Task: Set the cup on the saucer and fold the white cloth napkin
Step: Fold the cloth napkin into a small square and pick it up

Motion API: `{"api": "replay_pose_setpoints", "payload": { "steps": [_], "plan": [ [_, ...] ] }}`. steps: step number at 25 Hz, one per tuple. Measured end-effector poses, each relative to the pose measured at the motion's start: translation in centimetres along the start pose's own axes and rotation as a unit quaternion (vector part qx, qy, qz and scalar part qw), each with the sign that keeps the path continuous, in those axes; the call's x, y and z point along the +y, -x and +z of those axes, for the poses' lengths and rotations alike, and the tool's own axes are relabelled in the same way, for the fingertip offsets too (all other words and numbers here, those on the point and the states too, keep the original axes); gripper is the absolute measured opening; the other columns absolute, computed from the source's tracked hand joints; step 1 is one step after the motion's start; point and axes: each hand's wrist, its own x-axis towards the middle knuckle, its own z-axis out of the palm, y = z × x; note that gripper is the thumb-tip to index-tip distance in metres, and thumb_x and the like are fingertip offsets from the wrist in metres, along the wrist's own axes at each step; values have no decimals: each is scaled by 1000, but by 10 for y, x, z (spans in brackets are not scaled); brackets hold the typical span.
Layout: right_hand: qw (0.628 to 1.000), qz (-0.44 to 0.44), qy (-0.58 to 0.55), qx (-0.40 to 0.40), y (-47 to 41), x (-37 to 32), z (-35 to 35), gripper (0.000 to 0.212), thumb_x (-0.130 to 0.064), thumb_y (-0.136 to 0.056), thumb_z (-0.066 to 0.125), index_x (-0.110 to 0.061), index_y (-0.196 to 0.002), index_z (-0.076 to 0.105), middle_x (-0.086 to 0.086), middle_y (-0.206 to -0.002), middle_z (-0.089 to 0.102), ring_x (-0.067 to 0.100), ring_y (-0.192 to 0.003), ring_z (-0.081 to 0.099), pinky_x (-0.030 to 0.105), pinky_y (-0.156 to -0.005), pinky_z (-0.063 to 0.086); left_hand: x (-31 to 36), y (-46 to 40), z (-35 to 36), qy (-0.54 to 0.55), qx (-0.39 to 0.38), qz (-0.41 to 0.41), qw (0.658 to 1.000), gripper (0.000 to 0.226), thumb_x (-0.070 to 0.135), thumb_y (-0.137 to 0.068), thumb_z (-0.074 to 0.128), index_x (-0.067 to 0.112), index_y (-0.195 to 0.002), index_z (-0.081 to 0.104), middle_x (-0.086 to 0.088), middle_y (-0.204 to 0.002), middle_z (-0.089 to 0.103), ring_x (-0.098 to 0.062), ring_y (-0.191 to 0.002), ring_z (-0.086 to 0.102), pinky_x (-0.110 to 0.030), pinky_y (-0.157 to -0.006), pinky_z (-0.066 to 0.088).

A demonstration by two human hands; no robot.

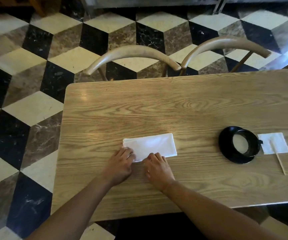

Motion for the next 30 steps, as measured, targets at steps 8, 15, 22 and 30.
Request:
{"api": "replay_pose_setpoints", "payload": {
  "steps": [8,15,22,30],
  "plan": [
    [998,46,-26,30,-3,-38,4,27,-18,-80,69,-17,-107,65,6,-106,60,28,-96,59,39,-80,55,15,5,2,-38,25,-18,999,5,19,-79,61,17,-74,61,-4,-76,58,-27,-75,60,-39,-77,42],
    [995,23,-32,93,19,-17,8,10,-27,-80,55,-21,-79,63,-2,-80,60,22,-73,60,38,-69,55,56,21,-8,35,127,12,991,17,32,-88,65,19,-80,60,1,-77,58,-22,-74,57,-36,-81,44],
    [990,18,-127,57,62,27,-4,17,-23,-86,61,-22,-103,62,-6,-105,63,17,-98,61,34,-72,52,59,40,5,16,-4,73,997,94,65,-72,65,14,-148,43,-4,-148,53,-25,-140,45,-43,-118,27],
    [982,-44,-161,91,93,75,-9,22,-29,-87,64,-23,-108,60,6,-134,60,20,-124,60,30,-92,57,76,6,25,63,34,114,991,28,22,-98,52,15,-123,61,-10,-135,63,-29,-133,55,-43,-107,50]
  ]
}}
